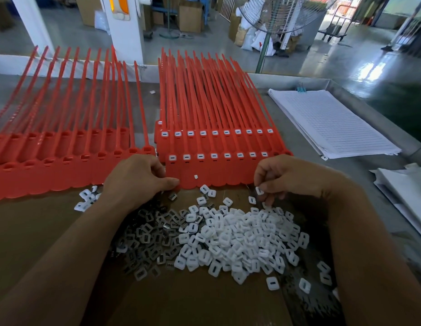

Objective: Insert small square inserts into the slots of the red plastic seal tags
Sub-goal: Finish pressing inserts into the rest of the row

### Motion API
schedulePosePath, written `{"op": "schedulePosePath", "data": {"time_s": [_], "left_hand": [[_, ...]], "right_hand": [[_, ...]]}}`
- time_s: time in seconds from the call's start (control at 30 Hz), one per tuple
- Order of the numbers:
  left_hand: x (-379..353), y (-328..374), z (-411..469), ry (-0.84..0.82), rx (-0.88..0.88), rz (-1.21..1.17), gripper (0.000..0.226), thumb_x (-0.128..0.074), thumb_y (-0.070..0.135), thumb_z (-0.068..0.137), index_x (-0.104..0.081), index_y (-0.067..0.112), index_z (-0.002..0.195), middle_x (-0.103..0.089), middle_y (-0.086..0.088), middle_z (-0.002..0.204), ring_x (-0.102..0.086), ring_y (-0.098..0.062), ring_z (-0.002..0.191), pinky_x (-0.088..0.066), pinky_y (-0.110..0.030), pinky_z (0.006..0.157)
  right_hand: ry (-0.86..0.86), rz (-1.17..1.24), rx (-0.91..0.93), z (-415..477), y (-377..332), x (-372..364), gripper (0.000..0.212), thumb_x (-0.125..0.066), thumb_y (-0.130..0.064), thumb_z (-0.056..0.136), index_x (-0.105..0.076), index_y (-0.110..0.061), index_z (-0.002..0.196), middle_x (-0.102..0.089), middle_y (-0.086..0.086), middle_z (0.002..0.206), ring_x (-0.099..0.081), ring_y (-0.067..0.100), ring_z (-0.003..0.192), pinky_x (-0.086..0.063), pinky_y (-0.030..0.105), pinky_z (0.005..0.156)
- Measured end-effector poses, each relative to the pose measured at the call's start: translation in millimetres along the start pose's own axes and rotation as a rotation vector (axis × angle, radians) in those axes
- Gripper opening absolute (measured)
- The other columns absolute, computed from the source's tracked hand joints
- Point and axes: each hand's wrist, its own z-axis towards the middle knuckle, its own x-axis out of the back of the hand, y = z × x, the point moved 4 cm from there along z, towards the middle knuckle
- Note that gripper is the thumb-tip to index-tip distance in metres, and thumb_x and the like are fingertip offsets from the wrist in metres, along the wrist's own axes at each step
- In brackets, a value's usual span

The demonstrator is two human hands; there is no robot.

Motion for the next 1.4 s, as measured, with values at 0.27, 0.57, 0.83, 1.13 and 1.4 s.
{"op": "schedulePosePath", "data": {"time_s": [0.27, 0.57, 0.83, 1.13, 1.4], "left_hand": [[0, 1, 0, -0.004, 0.001, 0.005, 0.028, -0.076, 0.046, 0.062, -0.058, 0.026, 0.065, -0.058, 0.012, 0.070, -0.053, -0.004, 0.067, -0.035, -0.026, 0.055], [1, 2, -1, -0.004, 0.007, -0.005, 0.027, -0.077, 0.045, 0.062, -0.059, 0.025, 0.066, -0.060, 0.012, 0.069, -0.055, -0.005, 0.067, -0.037, -0.026, 0.057], [2, 2, -1, 0.009, -0.012, -0.008, 0.027, -0.077, 0.044, 0.063, -0.058, 0.025, 0.065, -0.059, 0.012, 0.068, -0.054, -0.004, 0.065, -0.035, -0.025, 0.054], [2, 2, -2, -0.002, -0.002, -0.005, 0.027, -0.077, 0.044, 0.063, -0.059, 0.024, 0.066, -0.060, 0.011, 0.071, -0.055, -0.006, 0.067, -0.041, -0.028, 0.060], [2, 3, -1, 0.000, 0.004, -0.013, 0.026, -0.077, 0.044, 0.063, -0.059, 0.024, 0.066, -0.060, 0.012, 0.072, -0.054, -0.003, 0.067, -0.038, -0.026, 0.057]], "right_hand": [[0.270, 0.111, 0.035, 0, 7, 17, 0.018, -0.055, 0.003, 0.087, -0.067, -0.008, 0.094, -0.066, -0.001, 0.066, -0.062, 0.003, 0.056, -0.048, 0.012, 0.052], [0.853, 0.288, 0.024, -4, 37, 53, 0.004, -0.066, -0.009, 0.083, -0.069, -0.008, 0.085, -0.064, 0.008, 0.068, -0.059, 0.013, 0.059, -0.049, 0.021, 0.060], [0.961, 0.218, 0.048, 10, 48, 52, 0.009, -0.069, -0.004, 0.077, -0.069, -0.012, 0.083, -0.066, 0.005, 0.073, -0.058, 0.014, 0.065, -0.046, 0.025, 0.068], [0.907, 0.053, 0.029, 24, 54, 47, 0.009, -0.067, -0.011, 0.081, -0.069, -0.017, 0.088, -0.055, -0.010, 0.063, -0.047, 0.000, 0.058, -0.032, 0.001, 0.050], [0.855, 0.063, 0.005, 29, 59, 47, 0.008, -0.070, -0.009, 0.078, -0.069, -0.016, 0.082, -0.055, -0.010, 0.066, -0.049, 0.001, 0.062, -0.036, 0.009, 0.057]]}}
